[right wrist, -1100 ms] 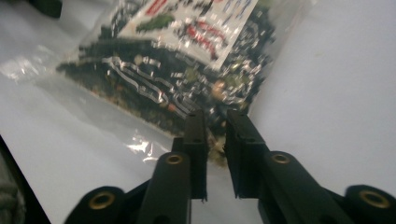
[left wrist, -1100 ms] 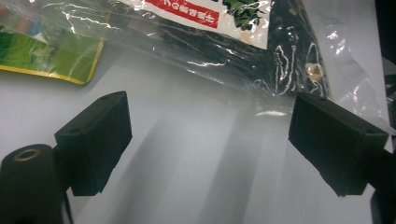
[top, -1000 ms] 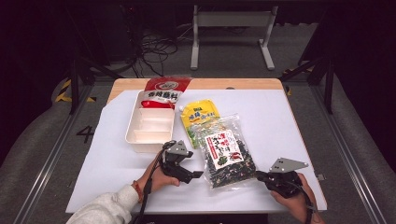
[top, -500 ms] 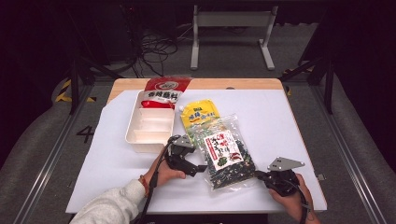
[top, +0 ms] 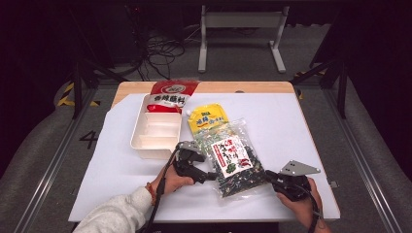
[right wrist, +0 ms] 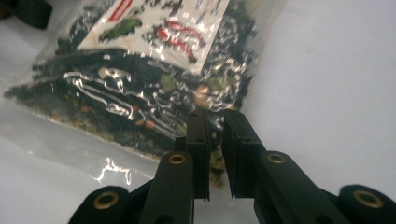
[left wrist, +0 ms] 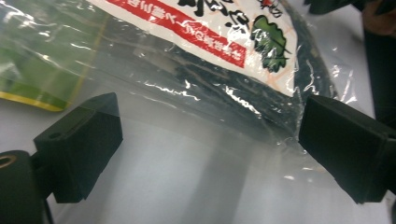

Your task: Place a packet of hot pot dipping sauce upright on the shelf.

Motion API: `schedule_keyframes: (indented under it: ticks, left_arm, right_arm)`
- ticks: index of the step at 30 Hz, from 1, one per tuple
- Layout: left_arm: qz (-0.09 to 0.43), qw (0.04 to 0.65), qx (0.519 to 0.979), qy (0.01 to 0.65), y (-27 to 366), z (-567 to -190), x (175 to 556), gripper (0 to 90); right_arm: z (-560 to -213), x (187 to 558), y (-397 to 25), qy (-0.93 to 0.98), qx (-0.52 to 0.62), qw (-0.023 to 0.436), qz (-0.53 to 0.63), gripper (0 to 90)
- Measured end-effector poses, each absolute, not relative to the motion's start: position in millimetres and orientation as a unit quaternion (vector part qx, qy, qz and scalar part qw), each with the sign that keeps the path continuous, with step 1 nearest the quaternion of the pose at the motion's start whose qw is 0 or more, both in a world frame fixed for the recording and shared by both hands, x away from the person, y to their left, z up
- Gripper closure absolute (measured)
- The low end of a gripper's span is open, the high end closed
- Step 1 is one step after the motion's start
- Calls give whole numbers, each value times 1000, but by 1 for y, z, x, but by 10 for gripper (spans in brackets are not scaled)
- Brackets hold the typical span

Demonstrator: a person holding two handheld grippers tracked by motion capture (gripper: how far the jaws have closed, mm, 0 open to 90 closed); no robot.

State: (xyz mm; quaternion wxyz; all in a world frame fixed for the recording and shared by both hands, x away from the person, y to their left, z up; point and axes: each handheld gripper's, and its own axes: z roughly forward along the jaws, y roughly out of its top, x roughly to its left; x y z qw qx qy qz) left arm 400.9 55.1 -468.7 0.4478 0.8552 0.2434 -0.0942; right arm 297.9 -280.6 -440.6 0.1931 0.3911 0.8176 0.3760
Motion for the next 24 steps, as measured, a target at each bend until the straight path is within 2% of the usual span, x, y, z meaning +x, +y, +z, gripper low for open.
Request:
schedule_keyframes:
  ticks: [4, 5, 6, 10, 15, 16, 19, 24]
  left_arm:
    - [-117, 453, 851, 238, 48, -469, 402, 76]
    - [-129, 456, 849, 232, 44, -469, 402, 98]
    - [-141, 457, 850, 221, 38, -469, 402, 158]
    - [-139, 465, 847, 217, 28, -467, 402, 152]
    - [-142, 494, 825, 236, 28, -461, 413, 201]
    - [-131, 492, 828, 233, 27, -461, 413, 282]
    - [-117, 492, 832, 227, 30, -460, 413, 444]
    - [-109, 503, 834, 201, 35, -454, 409, 577]
  right_arm:
    - [-446, 302, -280, 823, 390, 180, 372, 800]
    - [-446, 302, -280, 823, 391, 178, 371, 800]
    - [-448, 301, -281, 823, 389, 179, 374, 802]
    - [-448, 301, -281, 824, 384, 183, 373, 799]
    - [-449, 299, -281, 826, 379, 188, 373, 787]
    - [-449, 299, -281, 825, 380, 190, 373, 787]
    - [-449, 298, -281, 827, 378, 190, 372, 753]
    - [-448, 297, -280, 830, 372, 187, 370, 669]
